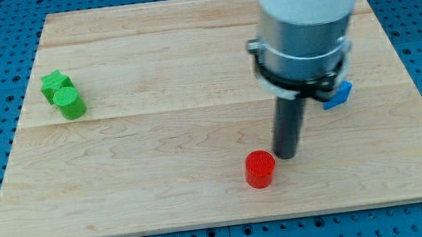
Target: Bring the red star at the left side of the red circle
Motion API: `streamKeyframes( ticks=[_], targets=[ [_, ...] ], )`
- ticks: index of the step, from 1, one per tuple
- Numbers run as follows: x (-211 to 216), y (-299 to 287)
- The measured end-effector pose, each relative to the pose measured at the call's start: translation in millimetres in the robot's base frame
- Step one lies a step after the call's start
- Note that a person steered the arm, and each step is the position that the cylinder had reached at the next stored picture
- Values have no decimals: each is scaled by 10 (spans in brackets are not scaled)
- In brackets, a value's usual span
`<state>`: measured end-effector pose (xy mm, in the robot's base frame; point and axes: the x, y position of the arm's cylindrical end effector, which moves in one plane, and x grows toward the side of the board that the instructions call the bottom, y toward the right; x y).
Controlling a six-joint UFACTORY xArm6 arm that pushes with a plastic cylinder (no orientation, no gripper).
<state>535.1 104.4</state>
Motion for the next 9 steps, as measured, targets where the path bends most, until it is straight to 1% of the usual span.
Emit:
streamKeyframes(
  ticks=[1,2,3,4,5,6,7,8,9],
  targets=[
    [306,301],
    [365,-345],
    [280,-677],
    [-372,-214],
    [-331,1142],
    [-580,1862],
    [-1380,1708],
    [-1671,945],
    [-1736,278]
  ],
)
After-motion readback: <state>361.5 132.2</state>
